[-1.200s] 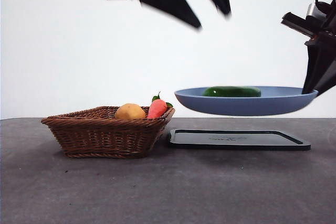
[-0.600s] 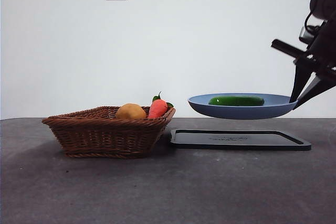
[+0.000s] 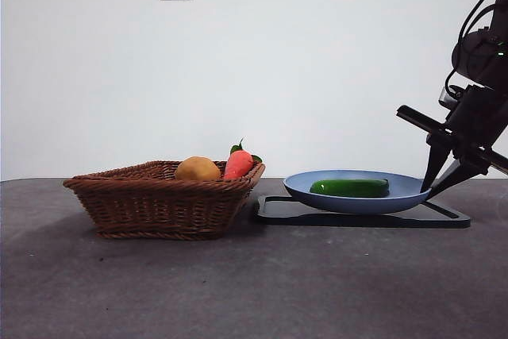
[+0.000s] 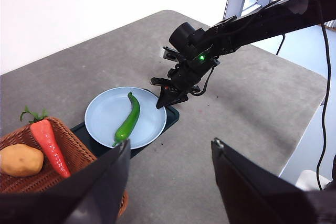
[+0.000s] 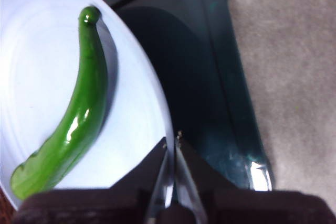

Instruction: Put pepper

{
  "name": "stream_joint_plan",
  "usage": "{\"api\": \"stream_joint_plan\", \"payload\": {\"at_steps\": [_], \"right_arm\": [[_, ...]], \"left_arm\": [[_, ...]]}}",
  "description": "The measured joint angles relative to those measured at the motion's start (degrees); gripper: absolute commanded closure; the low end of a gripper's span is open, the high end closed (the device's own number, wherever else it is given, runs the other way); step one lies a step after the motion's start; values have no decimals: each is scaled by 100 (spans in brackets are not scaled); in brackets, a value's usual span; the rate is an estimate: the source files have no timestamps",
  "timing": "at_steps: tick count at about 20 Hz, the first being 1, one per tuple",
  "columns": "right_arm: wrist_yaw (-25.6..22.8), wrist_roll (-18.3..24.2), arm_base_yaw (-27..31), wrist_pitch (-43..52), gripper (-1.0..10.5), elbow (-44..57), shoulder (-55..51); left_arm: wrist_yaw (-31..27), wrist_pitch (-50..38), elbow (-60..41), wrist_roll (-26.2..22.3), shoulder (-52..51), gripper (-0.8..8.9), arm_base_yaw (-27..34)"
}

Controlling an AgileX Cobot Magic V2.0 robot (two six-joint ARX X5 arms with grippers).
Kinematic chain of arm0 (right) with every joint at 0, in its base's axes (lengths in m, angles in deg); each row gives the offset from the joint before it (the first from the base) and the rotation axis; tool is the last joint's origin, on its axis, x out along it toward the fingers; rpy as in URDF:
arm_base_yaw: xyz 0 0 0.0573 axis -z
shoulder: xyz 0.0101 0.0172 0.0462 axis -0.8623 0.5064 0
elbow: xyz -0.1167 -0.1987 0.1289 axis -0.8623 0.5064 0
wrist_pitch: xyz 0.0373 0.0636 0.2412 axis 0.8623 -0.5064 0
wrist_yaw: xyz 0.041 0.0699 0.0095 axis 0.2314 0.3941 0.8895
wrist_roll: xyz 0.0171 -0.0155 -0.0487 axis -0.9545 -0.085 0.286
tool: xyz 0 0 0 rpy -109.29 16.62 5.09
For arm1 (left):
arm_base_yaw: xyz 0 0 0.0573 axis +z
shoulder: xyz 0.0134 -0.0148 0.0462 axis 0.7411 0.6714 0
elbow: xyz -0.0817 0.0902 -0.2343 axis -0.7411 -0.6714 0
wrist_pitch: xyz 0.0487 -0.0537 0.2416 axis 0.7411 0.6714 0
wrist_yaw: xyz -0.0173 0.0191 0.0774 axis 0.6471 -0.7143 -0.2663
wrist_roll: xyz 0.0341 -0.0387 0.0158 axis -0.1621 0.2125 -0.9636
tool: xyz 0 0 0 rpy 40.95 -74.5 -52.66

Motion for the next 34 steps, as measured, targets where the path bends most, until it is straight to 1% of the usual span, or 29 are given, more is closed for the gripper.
{"api": "stream_joint_plan", "payload": {"at_steps": [6,7,9,10,12,14,17,19,21,24,26,28,30,33,34], "right_arm": [[26,-4,-13,-24,929,-9,149],[26,-2,-22,-22,898,-11,149],[44,9,-39,-15,796,-13,149],[44,24,-44,-17,769,-13,149],[42,96,-44,-50,764,-13,111],[39,238,-28,-179,764,-13,-118],[35,520,2,-529,764,-13,-920],[44,822,15,-1040,766,-24,-1606],[83,1237,-28,-1766,766,-31,-2225],[87,1930,-411,-3058,766,-31,-3248],[90,2225,-708,-3731,767,-31,-3893],[83,2369,-1003,-4221,767,-31,-4424],[79,2422,-1276,-4577,775,-31,-4857],[81,2450,-1497,-5003,870,-31,-5272],[79,2468,-1530,-5154,923,-31,-5368]], "left_arm": [[0,0,0,57,2,539,0],[2,0,0,57,2,539,0],[0,0,0,57,2,539,0],[0,0,0,57,2,539,0],[0,0,0,57,2,539,0],[0,13,0,57,2,539,0],[0,131,0,57,2,539,0],[0,225,0,57,2,539,0],[0,319,0,57,9,540,0],[0,424,0,57,87,540,0],[0,444,0,57,151,541,0],[0,470,0,57,184,542,0],[0,468,0,57,203,542,0],[0,470,0,57,205,552,0],[0,470,0,57,205,616,0]]}}
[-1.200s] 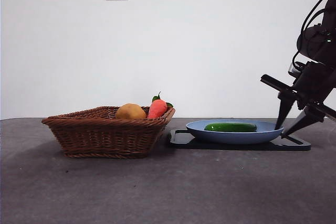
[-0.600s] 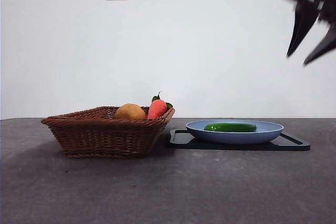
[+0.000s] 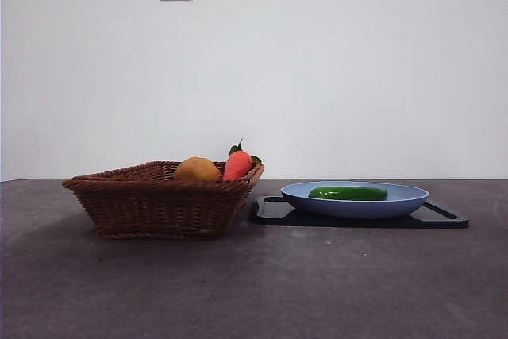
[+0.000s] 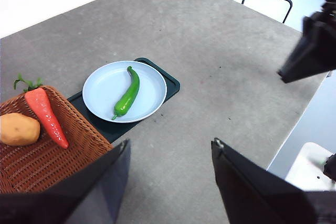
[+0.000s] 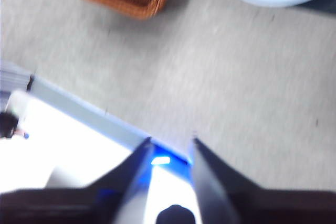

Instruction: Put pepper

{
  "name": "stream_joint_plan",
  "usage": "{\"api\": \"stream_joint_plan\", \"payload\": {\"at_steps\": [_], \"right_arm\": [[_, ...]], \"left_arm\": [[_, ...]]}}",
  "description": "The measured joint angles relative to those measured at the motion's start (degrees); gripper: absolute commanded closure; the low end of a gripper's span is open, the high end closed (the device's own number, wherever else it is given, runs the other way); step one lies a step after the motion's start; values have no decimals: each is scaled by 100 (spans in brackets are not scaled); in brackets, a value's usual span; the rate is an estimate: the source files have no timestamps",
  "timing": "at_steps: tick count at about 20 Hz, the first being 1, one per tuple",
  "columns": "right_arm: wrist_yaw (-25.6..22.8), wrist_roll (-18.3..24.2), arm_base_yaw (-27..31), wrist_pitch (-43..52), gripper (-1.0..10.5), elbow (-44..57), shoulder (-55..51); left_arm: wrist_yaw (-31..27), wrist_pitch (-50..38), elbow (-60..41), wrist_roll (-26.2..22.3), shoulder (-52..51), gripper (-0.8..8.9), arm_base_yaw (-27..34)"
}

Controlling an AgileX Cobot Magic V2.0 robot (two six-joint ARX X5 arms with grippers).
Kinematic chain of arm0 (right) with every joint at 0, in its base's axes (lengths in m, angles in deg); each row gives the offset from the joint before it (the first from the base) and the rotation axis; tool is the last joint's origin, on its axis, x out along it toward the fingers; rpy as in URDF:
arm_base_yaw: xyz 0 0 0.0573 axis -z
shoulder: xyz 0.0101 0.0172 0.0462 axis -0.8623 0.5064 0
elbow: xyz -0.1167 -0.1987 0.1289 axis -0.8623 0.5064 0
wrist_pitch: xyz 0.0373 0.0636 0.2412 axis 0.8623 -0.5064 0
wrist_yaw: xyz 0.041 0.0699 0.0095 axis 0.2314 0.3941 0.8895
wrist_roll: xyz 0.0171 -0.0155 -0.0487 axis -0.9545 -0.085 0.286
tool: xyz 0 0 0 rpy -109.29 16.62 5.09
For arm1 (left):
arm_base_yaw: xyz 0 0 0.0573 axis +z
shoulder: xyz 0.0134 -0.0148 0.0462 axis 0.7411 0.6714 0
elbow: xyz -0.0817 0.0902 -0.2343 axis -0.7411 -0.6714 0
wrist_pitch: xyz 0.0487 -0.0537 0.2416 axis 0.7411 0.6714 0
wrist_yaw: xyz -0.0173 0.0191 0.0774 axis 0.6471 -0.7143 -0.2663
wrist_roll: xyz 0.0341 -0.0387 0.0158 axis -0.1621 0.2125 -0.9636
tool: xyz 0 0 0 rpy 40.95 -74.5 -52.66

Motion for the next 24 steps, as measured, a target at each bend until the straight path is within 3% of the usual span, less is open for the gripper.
{"api": "stream_joint_plan", "payload": {"at_steps": [2,3,24], "right_arm": [[-9,162,-22,-13,941,0,-133],[-11,216,-22,-13,941,0,-188],[-7,306,-22,-13,941,0,-278]], "left_arm": [[0,55,0,0,0,780,0],[0,55,0,0,2,805,0],[0,-24,0,7,13,805,0]]}}
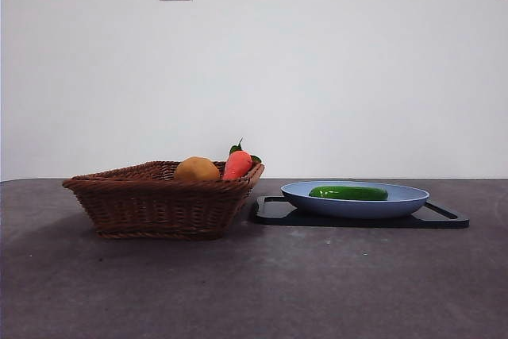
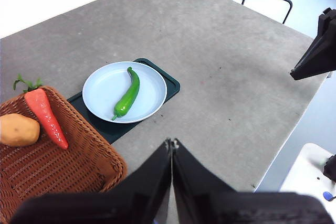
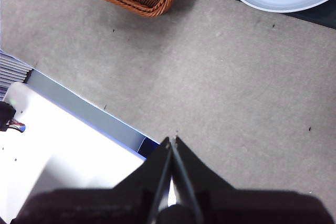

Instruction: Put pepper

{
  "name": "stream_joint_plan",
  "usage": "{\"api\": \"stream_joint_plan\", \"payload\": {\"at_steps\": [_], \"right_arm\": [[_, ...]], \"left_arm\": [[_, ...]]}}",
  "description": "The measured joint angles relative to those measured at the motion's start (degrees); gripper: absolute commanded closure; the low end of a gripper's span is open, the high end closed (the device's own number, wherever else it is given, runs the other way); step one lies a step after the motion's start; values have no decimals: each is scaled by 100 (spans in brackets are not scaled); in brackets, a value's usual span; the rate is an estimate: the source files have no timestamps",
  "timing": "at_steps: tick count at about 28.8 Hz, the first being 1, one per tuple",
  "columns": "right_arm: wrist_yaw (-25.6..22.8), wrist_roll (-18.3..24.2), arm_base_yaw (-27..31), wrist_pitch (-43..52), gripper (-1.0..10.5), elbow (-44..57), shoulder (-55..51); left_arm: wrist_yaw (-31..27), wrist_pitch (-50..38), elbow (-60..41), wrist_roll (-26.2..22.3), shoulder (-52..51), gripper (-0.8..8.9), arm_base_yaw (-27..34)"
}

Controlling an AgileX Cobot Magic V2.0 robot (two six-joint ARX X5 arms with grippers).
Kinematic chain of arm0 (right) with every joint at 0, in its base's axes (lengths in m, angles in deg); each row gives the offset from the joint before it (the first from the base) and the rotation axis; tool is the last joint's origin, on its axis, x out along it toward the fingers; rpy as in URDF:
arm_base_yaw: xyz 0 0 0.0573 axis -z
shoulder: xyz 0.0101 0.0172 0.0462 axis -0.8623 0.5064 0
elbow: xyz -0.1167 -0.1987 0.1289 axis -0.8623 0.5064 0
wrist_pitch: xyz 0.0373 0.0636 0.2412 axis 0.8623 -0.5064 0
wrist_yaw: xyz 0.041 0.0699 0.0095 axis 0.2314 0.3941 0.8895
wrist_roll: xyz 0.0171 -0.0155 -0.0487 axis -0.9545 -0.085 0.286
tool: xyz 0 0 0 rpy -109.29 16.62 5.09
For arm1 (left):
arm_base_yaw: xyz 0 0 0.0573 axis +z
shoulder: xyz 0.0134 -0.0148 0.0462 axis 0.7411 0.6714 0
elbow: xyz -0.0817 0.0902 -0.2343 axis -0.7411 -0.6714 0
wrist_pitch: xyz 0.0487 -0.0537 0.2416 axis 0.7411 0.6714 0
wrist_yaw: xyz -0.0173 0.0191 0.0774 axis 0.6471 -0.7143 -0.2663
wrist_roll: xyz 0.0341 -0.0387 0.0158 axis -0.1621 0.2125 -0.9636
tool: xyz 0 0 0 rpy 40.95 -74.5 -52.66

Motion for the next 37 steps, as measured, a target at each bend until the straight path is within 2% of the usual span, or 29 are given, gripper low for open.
{"api": "stream_joint_plan", "payload": {"at_steps": [4,7,10,14,19,25,28,33,37], "right_arm": [[0,0,0,0,941,0,0],[-2,0,0,0,941,0,0],[0,0,0,0,941,0,0],[-2,0,0,0,941,0,0],[-2,0,0,0,941,0,0],[-2,0,0,0,941,0,0],[-2,0,0,0,941,0,0],[-2,0,0,0,941,0,0],[-2,0,0,0,941,0,0]], "left_arm": [[-61,0,0,-59,0,805,2],[-492,-79,0,-219,-7,805,111],[-955,-560,0,-404,-57,805,557],[-651,-1344,-210,-691,-448,805,1469],[341,-2892,-1388,-850,-1436,805,2894],[435,-4369,-3165,-872,-2697,805,4172],[435,-4734,-3956,-874,-3322,805,4577],[439,-4992,-5034,-839,-3930,805,4892],[444,-4986,-5971,-573,-4422,805,5042]]}}
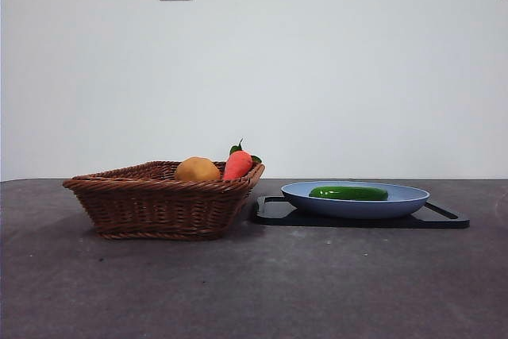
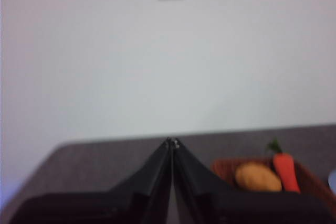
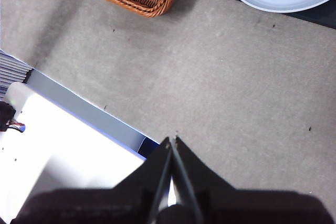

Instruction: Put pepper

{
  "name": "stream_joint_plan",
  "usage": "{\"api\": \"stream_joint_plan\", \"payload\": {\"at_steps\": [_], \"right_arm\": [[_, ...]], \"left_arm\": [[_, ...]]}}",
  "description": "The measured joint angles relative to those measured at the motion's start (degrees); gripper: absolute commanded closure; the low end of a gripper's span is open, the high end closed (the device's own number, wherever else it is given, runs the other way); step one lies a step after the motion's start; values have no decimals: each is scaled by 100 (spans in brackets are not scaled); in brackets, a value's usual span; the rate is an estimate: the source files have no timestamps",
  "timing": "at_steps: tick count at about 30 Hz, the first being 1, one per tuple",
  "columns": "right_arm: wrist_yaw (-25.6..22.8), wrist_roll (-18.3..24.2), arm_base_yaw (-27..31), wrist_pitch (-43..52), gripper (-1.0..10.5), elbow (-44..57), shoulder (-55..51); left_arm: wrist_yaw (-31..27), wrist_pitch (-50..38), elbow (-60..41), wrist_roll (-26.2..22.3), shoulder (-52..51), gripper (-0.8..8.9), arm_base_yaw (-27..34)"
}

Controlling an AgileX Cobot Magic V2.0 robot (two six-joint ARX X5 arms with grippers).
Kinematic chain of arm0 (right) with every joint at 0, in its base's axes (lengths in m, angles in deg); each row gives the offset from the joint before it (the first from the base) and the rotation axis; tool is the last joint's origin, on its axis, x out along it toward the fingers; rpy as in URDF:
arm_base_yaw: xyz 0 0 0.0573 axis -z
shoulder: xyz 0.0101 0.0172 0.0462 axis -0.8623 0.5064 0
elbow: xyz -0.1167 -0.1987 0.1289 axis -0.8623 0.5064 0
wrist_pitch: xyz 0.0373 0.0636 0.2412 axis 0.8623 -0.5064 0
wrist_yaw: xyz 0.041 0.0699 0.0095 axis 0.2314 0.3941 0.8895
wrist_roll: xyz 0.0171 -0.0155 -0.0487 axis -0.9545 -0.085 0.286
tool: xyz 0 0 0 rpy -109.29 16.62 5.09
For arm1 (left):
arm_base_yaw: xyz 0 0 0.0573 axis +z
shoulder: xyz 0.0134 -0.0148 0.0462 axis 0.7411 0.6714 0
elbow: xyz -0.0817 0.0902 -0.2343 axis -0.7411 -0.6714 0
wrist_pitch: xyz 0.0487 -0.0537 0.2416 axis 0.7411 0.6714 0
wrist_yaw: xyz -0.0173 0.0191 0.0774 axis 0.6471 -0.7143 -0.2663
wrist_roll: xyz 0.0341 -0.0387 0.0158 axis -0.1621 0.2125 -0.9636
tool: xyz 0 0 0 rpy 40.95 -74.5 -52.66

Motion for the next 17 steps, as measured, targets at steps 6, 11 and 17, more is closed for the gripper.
{"api": "stream_joint_plan", "payload": {"at_steps": [6,11,17], "right_arm": [[0,0,0,0,941,0,0],[0,0,0,0,941,0,0],[0,0,0,0,941,0,0]], "left_arm": [[11,4,-938,378,-584,805,111],[11,92,-1434,501,-957,805,118],[11,208,-1731,570,-1235,805,118]]}}
